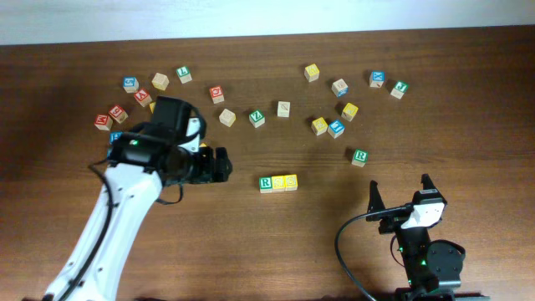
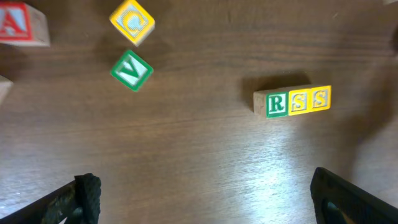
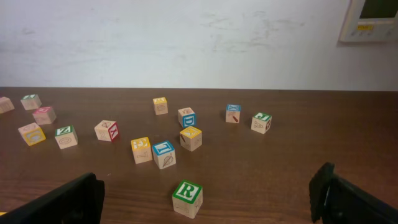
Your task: Spell out RSS
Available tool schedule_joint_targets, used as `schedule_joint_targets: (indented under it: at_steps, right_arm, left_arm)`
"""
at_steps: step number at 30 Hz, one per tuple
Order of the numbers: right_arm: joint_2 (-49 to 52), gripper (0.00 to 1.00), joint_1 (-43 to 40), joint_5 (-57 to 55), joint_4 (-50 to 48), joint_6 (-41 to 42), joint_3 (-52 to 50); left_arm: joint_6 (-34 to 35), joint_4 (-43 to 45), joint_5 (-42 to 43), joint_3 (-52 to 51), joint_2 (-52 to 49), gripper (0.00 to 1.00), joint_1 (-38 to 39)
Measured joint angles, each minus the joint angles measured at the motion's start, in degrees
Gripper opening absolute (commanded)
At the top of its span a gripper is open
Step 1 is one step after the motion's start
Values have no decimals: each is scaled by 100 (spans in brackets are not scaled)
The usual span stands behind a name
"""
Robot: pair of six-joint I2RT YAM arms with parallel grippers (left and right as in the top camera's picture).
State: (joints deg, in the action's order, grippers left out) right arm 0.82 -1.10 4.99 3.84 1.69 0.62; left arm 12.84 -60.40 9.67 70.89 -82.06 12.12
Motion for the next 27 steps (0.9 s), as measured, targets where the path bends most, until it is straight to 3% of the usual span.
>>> schedule_joint_targets:
  at_steps: [6, 17, 27]
  right_arm:
    - [2, 98, 0, 0, 0, 0, 0]
    - [-2, 98, 0, -2, 0, -2, 0]
    - [-7, 98, 0, 0, 0, 0, 0]
  left_arm:
    - [-627, 153, 157, -146, 551, 99, -306]
    - [-1443, 1899, 1091, -2605, 2260, 99, -911]
    - [-1617, 2074, 1283, -3751, 4094, 99, -1285]
